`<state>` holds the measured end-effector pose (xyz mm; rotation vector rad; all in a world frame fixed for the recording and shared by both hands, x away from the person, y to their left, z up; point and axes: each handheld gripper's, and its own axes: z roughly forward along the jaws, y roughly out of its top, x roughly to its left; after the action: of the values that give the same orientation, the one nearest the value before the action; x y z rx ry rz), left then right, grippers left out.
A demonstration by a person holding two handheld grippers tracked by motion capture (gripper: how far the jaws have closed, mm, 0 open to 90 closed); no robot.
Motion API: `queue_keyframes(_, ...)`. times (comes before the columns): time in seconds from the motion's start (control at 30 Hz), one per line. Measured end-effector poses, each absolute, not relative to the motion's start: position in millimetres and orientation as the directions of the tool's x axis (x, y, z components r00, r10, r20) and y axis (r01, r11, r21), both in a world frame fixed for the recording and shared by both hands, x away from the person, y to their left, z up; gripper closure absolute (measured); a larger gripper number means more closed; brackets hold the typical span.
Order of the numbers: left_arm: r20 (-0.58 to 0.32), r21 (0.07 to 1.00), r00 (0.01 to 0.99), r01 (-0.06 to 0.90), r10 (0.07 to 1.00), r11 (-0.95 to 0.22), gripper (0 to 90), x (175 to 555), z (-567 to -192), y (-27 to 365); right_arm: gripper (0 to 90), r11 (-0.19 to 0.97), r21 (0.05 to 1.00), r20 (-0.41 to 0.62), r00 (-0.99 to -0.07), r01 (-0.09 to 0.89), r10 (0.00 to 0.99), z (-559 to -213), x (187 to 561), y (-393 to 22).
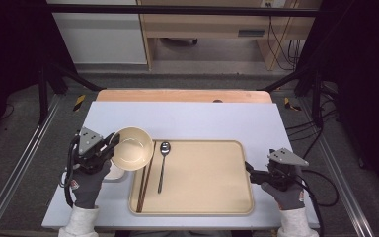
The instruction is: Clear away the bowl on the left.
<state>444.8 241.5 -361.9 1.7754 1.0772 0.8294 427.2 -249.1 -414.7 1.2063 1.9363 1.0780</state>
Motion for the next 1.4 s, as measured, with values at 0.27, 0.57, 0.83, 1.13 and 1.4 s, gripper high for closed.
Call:
queue_keyframes(0.27,0.126,0.901,0.457,0.318,0.881,-0.294,80.9,446.3,-361.6,218.0,5.6,0.251,0.872,-0.071,-0.4,0.419,0.914,-414.2,426.7,-249.1)
queue_keyframes(0.57,0.111,0.9,0.503,0.316,0.857,-0.302,80.9,455.0,-360.4,190.2,5.6,0.248,0.879,-0.071,-0.403,0.406,0.913,-411.8,425.1,-251.4)
queue_keyframes(0.83,0.097,0.894,0.534,0.323,0.84,-0.309,80.9,466.4,-362.1,164.9,5.5,0.245,0.88,-0.068,-0.402,0.407,0.913,-411.5,424.9,-251.7)
queue_keyframes(1.13,0.077,0.877,0.559,0.356,0.825,-0.323,80.8,482.4,-368.5,141.4,5.6,0.244,0.88,-0.066,-0.404,0.407,0.912,-411.7,425.0,-251.5)
queue_keyframes(1.4,0.074,0.851,0.574,0.39,0.816,-0.352,80.9,498.4,-380.0,120.5,5.5,0.248,0.879,-0.069,-0.406,0.408,0.911,-412.0,425.3,-251.7)
